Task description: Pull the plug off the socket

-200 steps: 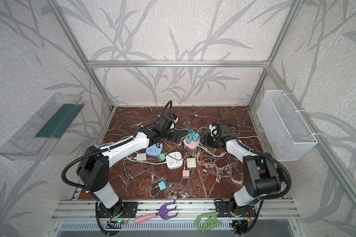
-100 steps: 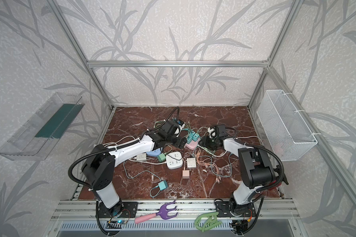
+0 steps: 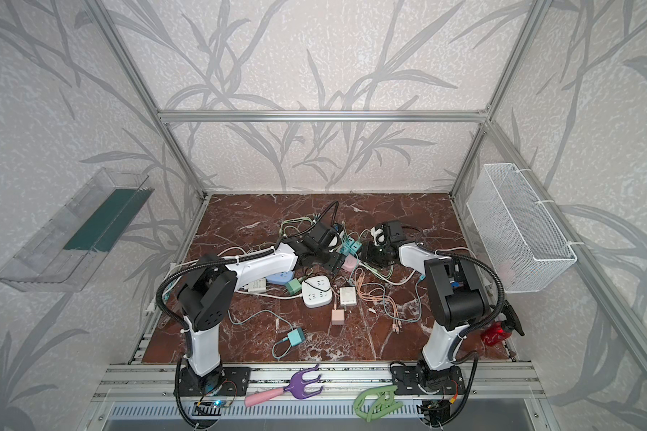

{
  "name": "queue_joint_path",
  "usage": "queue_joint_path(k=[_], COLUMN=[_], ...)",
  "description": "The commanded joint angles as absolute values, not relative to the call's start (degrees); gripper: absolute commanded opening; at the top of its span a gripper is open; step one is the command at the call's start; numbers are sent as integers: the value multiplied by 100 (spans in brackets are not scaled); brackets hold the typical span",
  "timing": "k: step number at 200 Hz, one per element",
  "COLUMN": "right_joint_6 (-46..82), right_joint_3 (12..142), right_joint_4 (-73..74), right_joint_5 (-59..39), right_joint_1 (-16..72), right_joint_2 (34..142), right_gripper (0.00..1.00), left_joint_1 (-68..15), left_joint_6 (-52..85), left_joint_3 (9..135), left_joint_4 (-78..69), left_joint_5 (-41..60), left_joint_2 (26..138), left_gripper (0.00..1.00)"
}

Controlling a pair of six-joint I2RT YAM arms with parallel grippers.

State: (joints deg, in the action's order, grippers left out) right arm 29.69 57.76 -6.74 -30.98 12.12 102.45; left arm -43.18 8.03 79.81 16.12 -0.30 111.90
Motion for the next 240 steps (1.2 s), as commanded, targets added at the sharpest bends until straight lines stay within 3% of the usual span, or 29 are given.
queue_joint_path(k=[1, 172, 240], right_joint_6=[2813, 2593, 2648], right_joint_3=[5957, 6056, 6093], right_joint_4=[-847, -1275, -1205], right_joint_5=[-3173, -2924, -2961], right_joint_1=[1230, 1331, 1349], right_joint_2=[10308, 10437, 10519], right_gripper=[49, 47, 47], left_joint_1=[-4351, -4368, -4382], left_joint_6=[819, 1214, 1143], left_joint_3=[8188, 8332, 8332], left_joint_4=[1787, 1037, 810], left_joint_5=[-193, -267, -186], left_joint_2=[11343, 11773, 11959], left_gripper=[87, 75, 64])
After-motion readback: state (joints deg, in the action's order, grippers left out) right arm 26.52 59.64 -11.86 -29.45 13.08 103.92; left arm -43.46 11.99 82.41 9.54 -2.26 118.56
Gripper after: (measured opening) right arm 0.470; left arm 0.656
